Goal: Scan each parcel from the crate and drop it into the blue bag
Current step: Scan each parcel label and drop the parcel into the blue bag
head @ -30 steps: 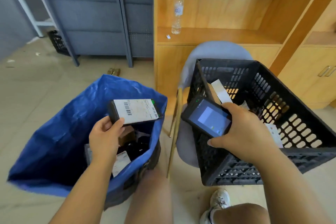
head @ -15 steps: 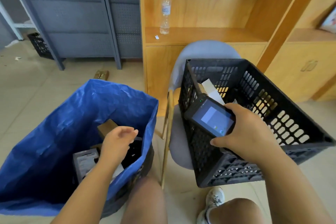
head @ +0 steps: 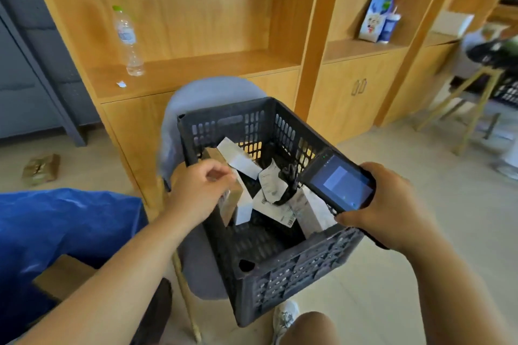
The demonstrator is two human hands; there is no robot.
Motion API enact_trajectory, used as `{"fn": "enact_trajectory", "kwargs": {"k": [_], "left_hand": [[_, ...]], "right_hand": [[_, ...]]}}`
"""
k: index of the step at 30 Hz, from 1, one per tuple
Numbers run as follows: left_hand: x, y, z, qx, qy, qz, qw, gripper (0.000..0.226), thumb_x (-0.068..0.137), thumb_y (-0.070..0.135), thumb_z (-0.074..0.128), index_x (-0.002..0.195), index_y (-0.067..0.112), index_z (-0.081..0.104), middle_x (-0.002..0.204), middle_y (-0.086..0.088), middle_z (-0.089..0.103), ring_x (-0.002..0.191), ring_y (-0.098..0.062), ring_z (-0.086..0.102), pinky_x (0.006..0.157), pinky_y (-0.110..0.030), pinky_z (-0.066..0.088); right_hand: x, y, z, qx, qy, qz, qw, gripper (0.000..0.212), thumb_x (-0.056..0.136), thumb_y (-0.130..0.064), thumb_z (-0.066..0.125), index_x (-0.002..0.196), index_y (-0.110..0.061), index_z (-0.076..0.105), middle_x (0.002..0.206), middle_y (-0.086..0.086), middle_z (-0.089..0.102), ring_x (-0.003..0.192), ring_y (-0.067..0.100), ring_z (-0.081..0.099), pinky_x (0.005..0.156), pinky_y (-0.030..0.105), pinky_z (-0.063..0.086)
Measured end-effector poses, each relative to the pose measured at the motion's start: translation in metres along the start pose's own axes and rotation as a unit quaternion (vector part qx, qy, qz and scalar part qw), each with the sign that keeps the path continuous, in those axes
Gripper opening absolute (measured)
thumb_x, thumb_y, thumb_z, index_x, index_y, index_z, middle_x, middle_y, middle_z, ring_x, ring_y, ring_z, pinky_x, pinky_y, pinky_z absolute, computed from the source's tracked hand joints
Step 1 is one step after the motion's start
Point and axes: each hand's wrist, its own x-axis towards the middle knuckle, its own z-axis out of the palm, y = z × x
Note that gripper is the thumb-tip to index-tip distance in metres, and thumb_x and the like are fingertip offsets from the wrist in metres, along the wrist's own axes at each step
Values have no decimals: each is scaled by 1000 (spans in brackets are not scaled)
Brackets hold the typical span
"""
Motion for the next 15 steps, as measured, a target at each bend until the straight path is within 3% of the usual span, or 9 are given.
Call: {"fn": "enact_trajectory", "kwargs": {"k": [5, 8, 12, 15], "left_hand": [[49, 15, 85, 71, -158, 33, 984, 8, 86, 34, 67, 81, 33, 61, 86, 16, 62, 79, 4, 56, 61, -17, 39], [68, 7, 138, 149, -283, 44, 946, 14, 88, 30, 66, 100, 29, 58, 104, 8, 59, 91, -6, 55, 76, -27, 46], [85, -5, 200, 314, -379, 136, 860, 52, 90, 11, 58, 139, 21, 44, 141, -2, 40, 123, -25, 44, 100, -43, 42], [95, -13, 230, 433, -425, 246, 756, 64, 90, -2, 42, 149, 19, 27, 158, -1, 16, 138, -32, 21, 106, -45, 35]], "right_hand": [[17, 39, -13, -20, 34, 49, 998, 69, 47, -42, 81, 105, -30, 46, 85, -9, 49, 72, 16, 51, 54, 34, 48], [25, 57, -16, -30, 47, 69, 996, 70, 49, -40, 82, 108, -28, 47, 85, -8, 49, 72, 20, 52, 57, 38, 51], [35, 79, -14, -36, 48, 80, 995, 70, 48, -42, 79, 108, -33, 43, 84, -14, 47, 67, 17, 52, 50, 38, 52], [42, 92, -10, -46, 46, 83, 994, 71, 48, -44, 78, 110, -34, 43, 85, -14, 48, 71, 16, 51, 53, 35, 50]]}}
